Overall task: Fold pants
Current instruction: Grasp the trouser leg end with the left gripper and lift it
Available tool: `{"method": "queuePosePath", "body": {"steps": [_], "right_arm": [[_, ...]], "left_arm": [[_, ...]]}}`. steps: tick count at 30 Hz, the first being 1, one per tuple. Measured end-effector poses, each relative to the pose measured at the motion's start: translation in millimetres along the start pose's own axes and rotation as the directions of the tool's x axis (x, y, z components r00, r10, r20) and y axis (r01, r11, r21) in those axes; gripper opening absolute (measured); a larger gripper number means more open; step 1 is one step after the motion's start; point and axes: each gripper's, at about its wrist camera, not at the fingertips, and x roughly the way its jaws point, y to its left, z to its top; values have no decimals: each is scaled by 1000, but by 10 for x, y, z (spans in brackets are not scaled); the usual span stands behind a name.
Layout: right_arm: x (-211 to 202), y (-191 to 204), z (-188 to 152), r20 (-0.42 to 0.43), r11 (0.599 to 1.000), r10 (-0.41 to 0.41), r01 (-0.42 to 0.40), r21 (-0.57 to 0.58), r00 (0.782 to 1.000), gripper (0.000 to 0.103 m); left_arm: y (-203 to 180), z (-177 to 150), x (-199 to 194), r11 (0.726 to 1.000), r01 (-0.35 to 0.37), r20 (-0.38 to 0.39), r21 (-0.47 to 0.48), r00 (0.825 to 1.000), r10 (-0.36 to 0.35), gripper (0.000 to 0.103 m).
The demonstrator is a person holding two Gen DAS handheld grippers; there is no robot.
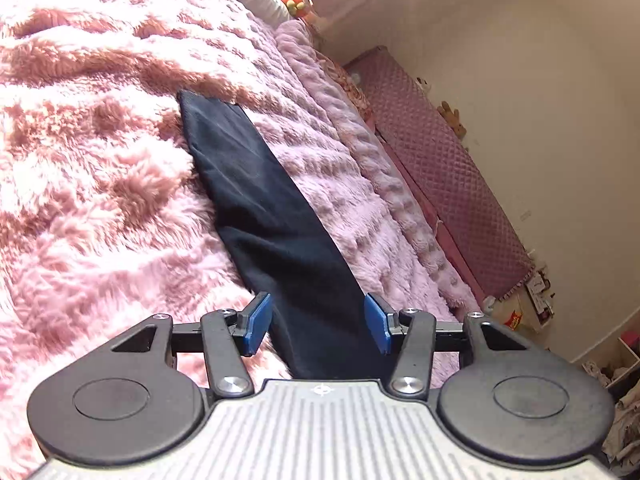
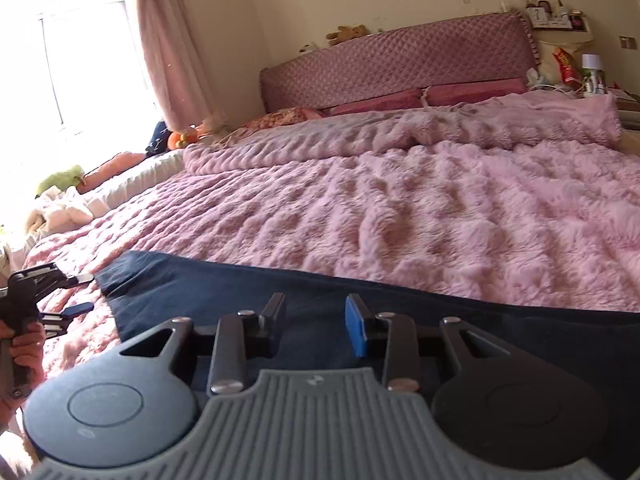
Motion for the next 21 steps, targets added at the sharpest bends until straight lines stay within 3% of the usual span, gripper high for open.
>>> {"method": "queuePosePath", "body": {"steps": [4, 6, 8, 10, 13, 15, 17, 21], "right_arm": [[-40, 262, -123, 11, 999, 53, -53, -7, 999, 34], [28, 275, -191, -38, 1000, 18, -18, 17, 999, 35], [96, 204, -280, -103, 991, -45, 58, 121, 994, 34], [97, 104, -365, -105, 975, -48, 69, 210, 993, 34], [104, 15, -451, -118, 961, -90, 117, 251, 989, 34], [109, 1, -490, -126, 958, -101, 131, 255, 987, 34], [86, -21, -528, -125, 955, -110, 140, 262, 986, 33], [102, -3, -564, -124, 963, -118, 144, 230, 985, 34]], "left_arm": [[310, 351, 172, 998, -9, 57, -69, 998, 13, 58], [498, 464, 260, 991, -9, 68, -134, 998, 18, 52], [685, 551, 374, 982, -13, 72, -187, 997, 27, 50], [833, 644, 512, 974, -23, 68, -225, 997, 40, 47], [1036, 756, 693, 950, 20, 85, -310, 996, 6, 32], [1111, 817, 807, 938, 42, 94, -345, 996, -10, 13], [1151, 884, 927, 930, 63, 90, -361, 995, -32, 7], [1236, 957, 1152, 911, 90, 98, -403, 994, -55, 7]]}}
